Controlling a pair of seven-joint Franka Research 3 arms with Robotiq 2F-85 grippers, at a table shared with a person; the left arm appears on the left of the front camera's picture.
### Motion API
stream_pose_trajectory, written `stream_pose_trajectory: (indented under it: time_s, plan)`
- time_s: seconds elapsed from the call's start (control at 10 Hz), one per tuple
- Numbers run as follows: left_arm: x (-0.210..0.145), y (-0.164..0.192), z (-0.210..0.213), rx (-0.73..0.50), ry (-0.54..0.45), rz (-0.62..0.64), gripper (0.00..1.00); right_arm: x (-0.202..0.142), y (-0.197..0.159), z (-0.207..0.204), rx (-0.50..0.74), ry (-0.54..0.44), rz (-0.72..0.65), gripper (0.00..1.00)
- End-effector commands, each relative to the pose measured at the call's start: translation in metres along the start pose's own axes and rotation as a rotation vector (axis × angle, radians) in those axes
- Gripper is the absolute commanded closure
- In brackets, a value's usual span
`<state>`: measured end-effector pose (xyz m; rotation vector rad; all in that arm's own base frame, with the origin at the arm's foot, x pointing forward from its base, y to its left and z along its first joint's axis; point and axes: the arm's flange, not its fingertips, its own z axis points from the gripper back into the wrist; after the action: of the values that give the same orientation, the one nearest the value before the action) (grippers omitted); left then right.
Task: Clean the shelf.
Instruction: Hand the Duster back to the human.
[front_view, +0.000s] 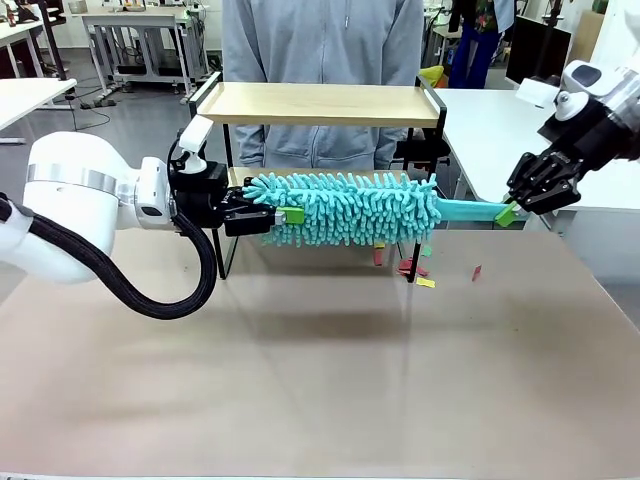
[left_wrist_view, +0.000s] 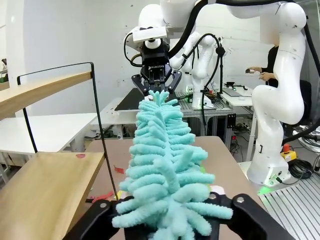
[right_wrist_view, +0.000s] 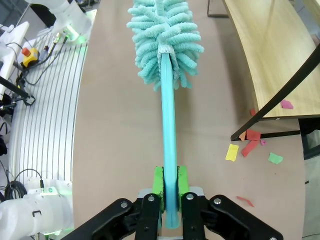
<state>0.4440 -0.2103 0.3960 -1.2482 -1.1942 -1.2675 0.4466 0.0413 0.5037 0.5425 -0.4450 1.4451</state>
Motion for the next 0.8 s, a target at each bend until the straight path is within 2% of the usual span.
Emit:
stream_pose_trajectory:
  time_s: [0.0, 0.1, 0.5, 0.7]
  plan:
    - [0.005, -0.0018, -0.0079, -0.023, 0.021, 0.009, 0.94, 0.0036, 0.0021, 0.0016, -0.005, -0.016, -0.003, 0.86]
    - [0.0048, -0.002, -0.0082, -0.022, 0.023, 0.011, 1.0, 0.0036, 0.0021, 0.0016, -0.005, -0.016, -0.003, 0.86]
    - [0.0015, -0.0052, -0.0093, -0.047, 0.006, -0.002, 1.0, 0.0036, 0.0021, 0.0016, -0.005, -0.016, -0.003, 0.86]
    - [-0.0004, 0.0, -0.0008, 0.0, 0.007, 0.002, 1.0, 0.0036, 0.0021, 0.0016, -0.005, -0.016, -0.003, 0.86]
